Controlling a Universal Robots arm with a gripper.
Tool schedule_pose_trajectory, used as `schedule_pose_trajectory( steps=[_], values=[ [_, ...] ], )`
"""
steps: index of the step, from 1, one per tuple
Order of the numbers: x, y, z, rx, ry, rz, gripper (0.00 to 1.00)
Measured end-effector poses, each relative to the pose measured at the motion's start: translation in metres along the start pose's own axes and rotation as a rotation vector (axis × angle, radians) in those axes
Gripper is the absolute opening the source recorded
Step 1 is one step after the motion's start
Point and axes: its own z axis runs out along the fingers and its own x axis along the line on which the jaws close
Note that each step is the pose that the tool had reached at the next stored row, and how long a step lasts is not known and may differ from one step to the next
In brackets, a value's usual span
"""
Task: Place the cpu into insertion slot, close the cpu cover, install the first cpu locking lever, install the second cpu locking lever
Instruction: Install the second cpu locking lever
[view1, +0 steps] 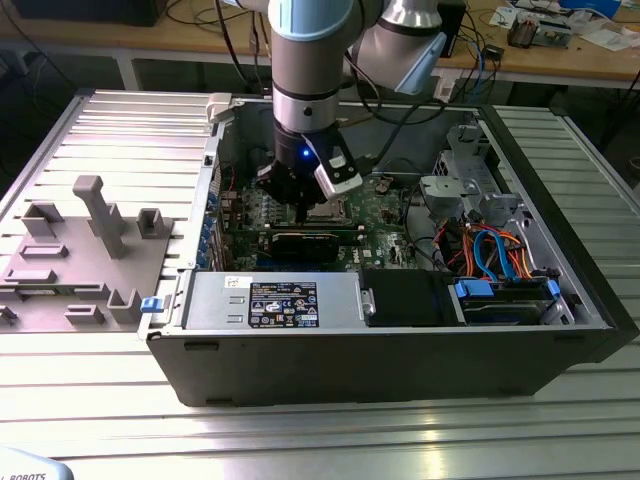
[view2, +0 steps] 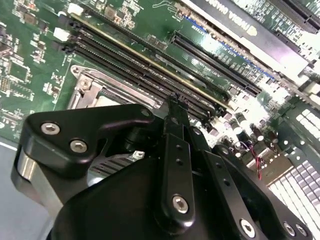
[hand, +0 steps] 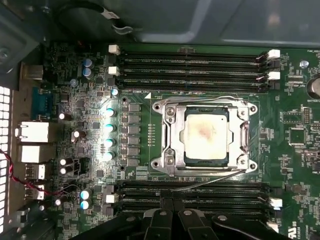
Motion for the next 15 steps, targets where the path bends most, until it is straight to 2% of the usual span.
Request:
schedule_pose_trajectory(
  steps=[3,8,11,15],
  values=[
    [0.0033,-0.0001,0.004,-0.0057,0.0004,-0.01,0.11],
    [0.0049,-0.0002,0.0081,-0.0081,0.0012,-0.032,0.11],
    [0.0055,0.0,0.011,-0.0095,0.0024,-0.058,0.11],
    [0.0058,0.0019,0.0138,-0.0145,0.0025,-0.066,0.11]
  ],
)
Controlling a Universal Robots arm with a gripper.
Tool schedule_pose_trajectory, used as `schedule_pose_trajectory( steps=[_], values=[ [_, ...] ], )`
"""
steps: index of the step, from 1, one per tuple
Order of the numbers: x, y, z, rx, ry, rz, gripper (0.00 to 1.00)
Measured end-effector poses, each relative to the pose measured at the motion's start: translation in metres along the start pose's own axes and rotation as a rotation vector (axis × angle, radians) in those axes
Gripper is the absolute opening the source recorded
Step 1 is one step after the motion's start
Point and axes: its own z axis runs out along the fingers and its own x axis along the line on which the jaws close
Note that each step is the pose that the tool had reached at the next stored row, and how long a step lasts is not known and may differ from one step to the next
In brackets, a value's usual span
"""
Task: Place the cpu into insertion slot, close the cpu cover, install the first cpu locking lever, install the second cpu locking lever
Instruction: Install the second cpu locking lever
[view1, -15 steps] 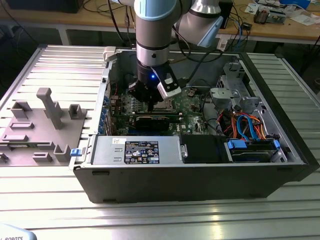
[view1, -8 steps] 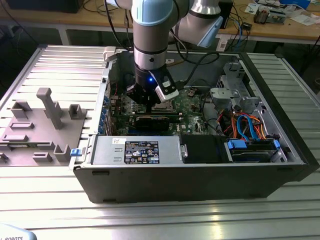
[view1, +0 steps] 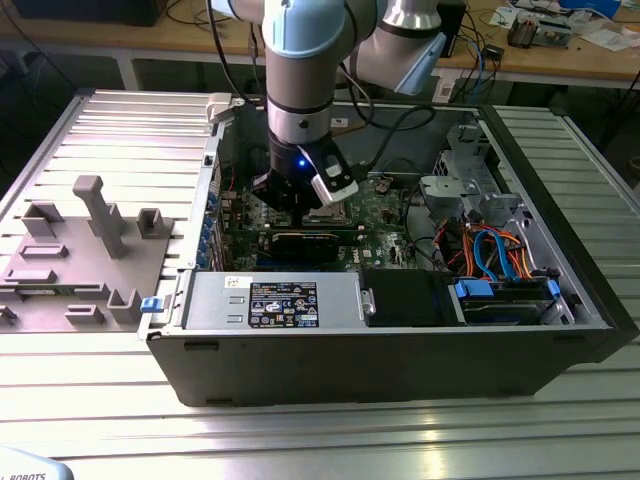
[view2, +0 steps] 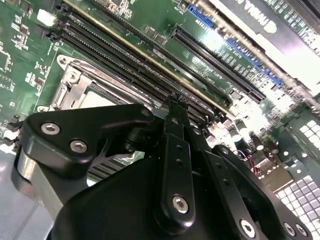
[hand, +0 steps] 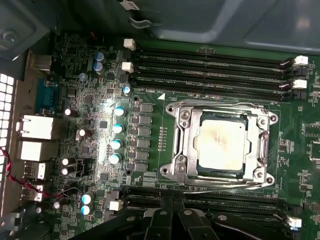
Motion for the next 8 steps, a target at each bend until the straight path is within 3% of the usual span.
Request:
schedule_pose_trajectory(
  steps=[4,8],
  values=[
    [0.0016,0.0057,0.0036,-0.0048,-0.0008,0.0,0.11],
    [0.0057,0.0076,0.0065,-0.0064,-0.0007,0.0,0.11]
  ],
)
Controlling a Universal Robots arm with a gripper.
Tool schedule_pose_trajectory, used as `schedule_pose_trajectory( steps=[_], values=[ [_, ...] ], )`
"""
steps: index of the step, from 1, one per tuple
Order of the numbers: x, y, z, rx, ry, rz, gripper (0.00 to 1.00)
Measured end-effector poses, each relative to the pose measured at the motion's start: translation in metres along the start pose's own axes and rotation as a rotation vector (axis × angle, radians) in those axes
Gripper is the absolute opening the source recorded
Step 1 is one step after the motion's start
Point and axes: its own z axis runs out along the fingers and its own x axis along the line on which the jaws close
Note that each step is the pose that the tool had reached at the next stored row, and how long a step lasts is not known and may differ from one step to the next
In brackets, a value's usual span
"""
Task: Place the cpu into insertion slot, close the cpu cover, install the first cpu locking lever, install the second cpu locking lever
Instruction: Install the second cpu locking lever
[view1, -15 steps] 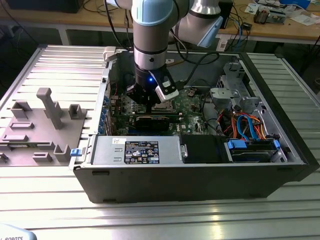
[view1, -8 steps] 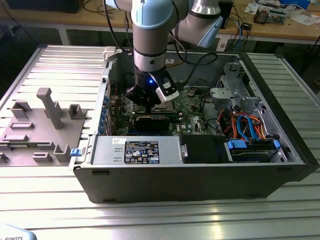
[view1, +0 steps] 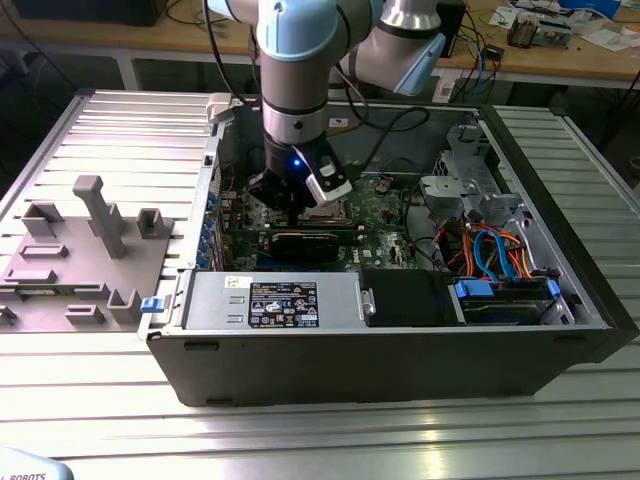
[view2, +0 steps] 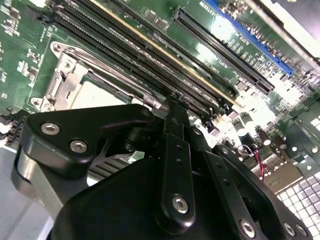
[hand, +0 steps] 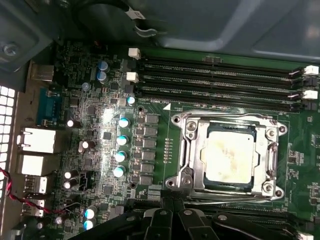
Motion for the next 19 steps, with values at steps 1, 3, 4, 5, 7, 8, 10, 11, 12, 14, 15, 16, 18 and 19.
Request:
schedule_pose_trajectory(
  steps=[1,3,4,5,7,8,10,11,12,14,15,16,18,19],
  values=[
    [0.0001,0.0001,0.0005,-0.0005,0.0,0.0,0.11],
    [0.0001,0.0004,0.0014,-0.0019,0.0,-0.002,0.11],
    [0.0002,0.001,0.0017,-0.0032,-0.0001,-0.002,0.11],
    [0.0002,0.0015,0.0019,-0.0045,-0.0002,-0.003,0.11],
    [0.0,0.0027,0.0022,-0.007,-0.0003,-0.004,0.11],
    [0.0,0.0032,0.0023,-0.0083,-0.0003,-0.005,0.11],
    [-0.0002,0.0047,0.0031,-0.0121,-0.0006,-0.007,0.11],
    [-0.0003,0.0055,0.0036,-0.0145,-0.0008,-0.008,0.11],
    [-0.0003,0.006,0.0038,-0.0168,-0.0011,-0.009,0.11],
    [-0.0004,0.007,0.0045,-0.0216,-0.0017,-0.01,0.11],
    [-0.0004,0.0071,0.0047,-0.0226,-0.0016,-0.01,0.11],
    [-0.0004,0.0073,0.0049,-0.023,-0.0015,-0.011,0.11],
    [-0.0004,0.0075,0.0057,-0.0233,-0.0015,-0.011,0.11],
    [-0.0004,0.0076,0.0061,-0.0233,-0.0015,-0.011,0.11]
  ],
)
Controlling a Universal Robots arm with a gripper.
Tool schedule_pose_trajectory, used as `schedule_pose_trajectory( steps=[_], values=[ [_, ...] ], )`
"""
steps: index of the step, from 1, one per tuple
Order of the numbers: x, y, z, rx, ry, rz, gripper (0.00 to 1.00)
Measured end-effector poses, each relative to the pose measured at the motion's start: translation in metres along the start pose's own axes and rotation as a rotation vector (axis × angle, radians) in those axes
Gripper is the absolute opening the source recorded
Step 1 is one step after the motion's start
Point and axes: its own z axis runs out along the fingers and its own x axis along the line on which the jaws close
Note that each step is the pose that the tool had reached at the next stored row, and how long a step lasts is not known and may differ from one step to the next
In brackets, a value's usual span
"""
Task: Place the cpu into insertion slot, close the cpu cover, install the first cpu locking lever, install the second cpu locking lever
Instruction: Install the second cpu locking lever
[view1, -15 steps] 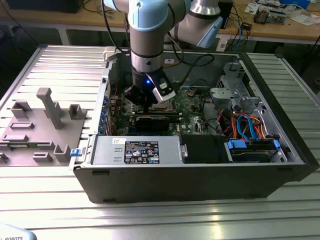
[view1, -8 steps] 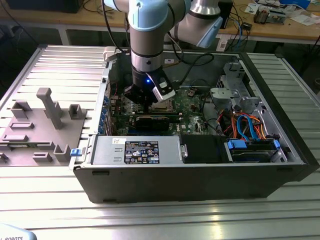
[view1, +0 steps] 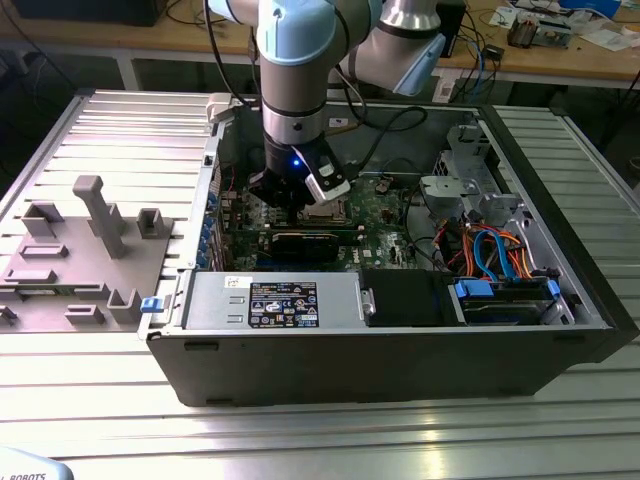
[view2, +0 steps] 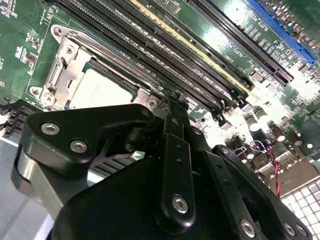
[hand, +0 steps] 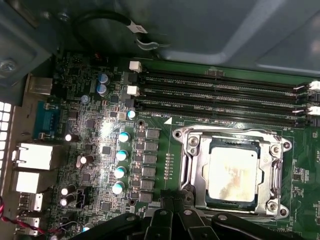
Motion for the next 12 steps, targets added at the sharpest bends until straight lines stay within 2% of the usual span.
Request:
schedule_pose_trajectory(
  steps=[6,9,10,12],
  values=[
    [-0.0001,0.0004,0.0009,0.0005,-0.0002,-0.001,0.11],
    [-0.0004,0.0015,-0.0105,0.0028,0.0003,-0.001,0.11],
    [-0.0011,0.0016,-0.0119,0.0036,0.0003,-0.001,0.11],
    [-0.0123,0.0009,-0.0123,0.0182,0.0106,-0.001,0.11]
  ],
)
